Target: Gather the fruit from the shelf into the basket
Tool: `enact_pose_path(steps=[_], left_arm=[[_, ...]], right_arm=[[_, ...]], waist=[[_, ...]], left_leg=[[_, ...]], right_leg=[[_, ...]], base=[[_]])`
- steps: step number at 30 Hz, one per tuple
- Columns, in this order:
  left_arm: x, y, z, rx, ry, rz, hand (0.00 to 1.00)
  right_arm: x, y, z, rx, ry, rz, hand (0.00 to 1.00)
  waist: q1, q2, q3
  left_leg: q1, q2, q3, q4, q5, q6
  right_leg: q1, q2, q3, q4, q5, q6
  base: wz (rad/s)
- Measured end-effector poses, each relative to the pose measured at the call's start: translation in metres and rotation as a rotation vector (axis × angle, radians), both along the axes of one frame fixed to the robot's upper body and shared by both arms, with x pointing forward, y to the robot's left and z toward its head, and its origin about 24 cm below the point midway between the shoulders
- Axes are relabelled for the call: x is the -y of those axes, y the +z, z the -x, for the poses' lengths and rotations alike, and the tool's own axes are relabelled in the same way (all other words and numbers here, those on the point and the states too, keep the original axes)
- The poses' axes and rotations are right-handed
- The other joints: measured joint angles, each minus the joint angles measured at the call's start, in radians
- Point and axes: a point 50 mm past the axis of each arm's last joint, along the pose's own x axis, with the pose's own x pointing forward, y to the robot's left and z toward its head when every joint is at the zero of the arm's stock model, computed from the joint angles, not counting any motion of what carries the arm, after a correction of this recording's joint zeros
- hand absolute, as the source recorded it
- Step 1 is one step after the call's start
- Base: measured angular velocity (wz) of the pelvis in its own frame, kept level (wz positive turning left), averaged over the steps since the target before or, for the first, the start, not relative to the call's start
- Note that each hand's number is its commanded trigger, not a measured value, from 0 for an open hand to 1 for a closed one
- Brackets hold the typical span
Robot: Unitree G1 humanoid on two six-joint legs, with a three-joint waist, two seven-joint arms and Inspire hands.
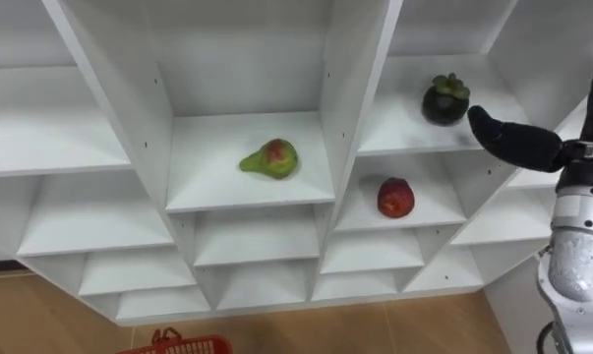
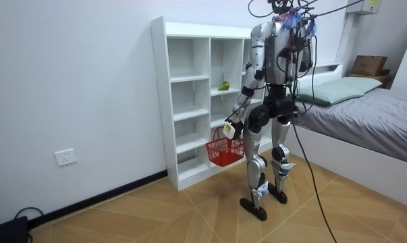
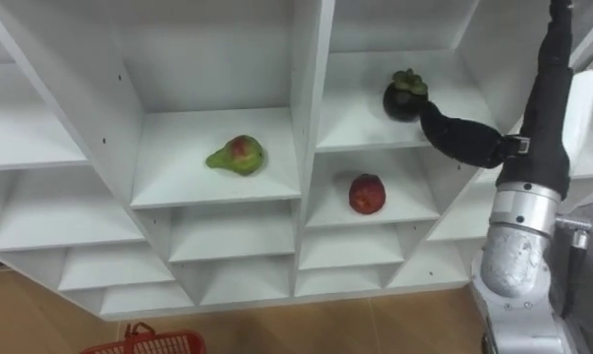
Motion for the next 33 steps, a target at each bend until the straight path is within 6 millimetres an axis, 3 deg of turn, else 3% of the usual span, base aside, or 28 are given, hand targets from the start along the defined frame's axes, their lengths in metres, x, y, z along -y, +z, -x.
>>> enact_pose_path(steps=[9,19,24,33], left_arm=[[0.001,0.000,-0.006,0.002,0.001,0.001,1.00],[0.001,0.001,-0.007,0.009,-0.004,0.000,1.00],[0.002,0.001,-0.009,0.015,-0.008,0.001,1.00],[0.002,0.002,-0.010,0.024,-0.012,0.007,1.00]], right_arm=[[0.003,-0.009,-0.005,-0.066,0.015,0.001,0.00],[-0.004,-0.013,-0.013,-0.121,0.082,0.015,0.00],[-0.009,-0.027,-0.016,-0.202,0.133,0.022,0.00],[-0.011,-0.026,-0.022,-0.214,0.161,0.040,0.00]], waist=[[0.024,0.000,0.0002],[0.027,0.001,0.0036],[0.029,0.000,0.0050],[0.031,0.000,0.0048]], left_leg=[[0.003,0.000,-0.009,0.000,0.000,0.000],[0.011,0.000,-0.014,0.004,0.000,0.000],[0.006,0.000,-0.023,0.010,0.000,0.000],[0.005,-0.001,-0.024,0.011,0.000,0.000]], right_leg=[[0.007,-0.002,-0.013,0.001,0.000,0.000],[0.019,-0.003,-0.021,0.001,0.001,-0.002],[0.020,-0.004,-0.025,0.000,0.002,-0.002],[0.019,-0.005,-0.027,-0.001,0.002,-0.002]], base=[[0.02],[0.01],[0.02],[0.00]])
